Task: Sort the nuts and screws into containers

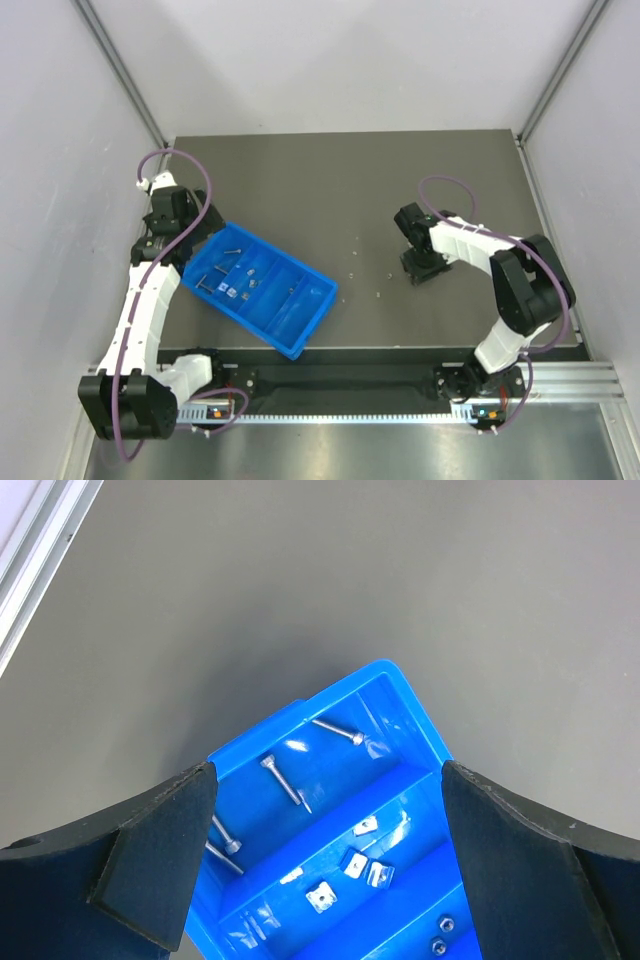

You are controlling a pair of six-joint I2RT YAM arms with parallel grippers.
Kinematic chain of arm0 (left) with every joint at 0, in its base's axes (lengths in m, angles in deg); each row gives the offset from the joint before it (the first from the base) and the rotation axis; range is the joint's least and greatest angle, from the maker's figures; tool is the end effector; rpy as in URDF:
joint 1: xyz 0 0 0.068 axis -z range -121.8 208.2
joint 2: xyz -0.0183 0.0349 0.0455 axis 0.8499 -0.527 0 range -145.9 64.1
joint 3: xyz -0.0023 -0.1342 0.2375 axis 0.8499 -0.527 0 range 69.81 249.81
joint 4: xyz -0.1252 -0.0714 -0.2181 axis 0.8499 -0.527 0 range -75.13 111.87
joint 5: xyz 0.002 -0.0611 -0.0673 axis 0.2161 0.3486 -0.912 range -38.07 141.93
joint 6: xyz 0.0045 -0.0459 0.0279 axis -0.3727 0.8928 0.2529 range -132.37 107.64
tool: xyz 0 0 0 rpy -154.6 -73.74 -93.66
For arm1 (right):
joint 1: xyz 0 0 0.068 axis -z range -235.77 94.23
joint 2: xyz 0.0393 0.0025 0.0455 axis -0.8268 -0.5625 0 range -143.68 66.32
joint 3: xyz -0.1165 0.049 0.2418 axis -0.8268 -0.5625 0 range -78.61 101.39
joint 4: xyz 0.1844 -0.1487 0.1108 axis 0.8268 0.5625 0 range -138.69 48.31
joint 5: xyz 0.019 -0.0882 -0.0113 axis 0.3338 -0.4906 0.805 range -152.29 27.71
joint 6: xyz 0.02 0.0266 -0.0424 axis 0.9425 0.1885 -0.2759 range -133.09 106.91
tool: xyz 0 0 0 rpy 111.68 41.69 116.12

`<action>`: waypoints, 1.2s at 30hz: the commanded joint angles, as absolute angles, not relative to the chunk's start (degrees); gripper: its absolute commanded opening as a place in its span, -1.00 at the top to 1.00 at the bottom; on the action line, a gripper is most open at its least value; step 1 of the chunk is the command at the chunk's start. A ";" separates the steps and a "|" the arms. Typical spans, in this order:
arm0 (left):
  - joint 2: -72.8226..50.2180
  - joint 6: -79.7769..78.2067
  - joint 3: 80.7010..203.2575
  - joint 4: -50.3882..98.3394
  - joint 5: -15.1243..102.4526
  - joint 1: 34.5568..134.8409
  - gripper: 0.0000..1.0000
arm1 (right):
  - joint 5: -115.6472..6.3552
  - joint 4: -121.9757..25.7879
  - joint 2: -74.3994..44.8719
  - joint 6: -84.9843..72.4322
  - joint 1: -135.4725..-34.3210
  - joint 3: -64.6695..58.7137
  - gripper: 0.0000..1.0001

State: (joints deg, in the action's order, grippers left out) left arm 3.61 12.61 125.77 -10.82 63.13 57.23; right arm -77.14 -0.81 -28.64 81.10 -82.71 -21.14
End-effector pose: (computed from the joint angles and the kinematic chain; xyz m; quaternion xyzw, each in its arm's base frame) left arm 0.2256 0.0108 0.3179 -0.2424 0.8591 -0.0065 0.4508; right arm 0.2560 0.1200 0.1670 0.5530 0.8221 -0.0285 0.1322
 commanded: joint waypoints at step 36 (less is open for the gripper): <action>5.48 12.86 125.88 -8.36 63.79 57.32 -0.97 | -77.86 -8.69 -22.98 24.98 -97.14 -3.04 1.00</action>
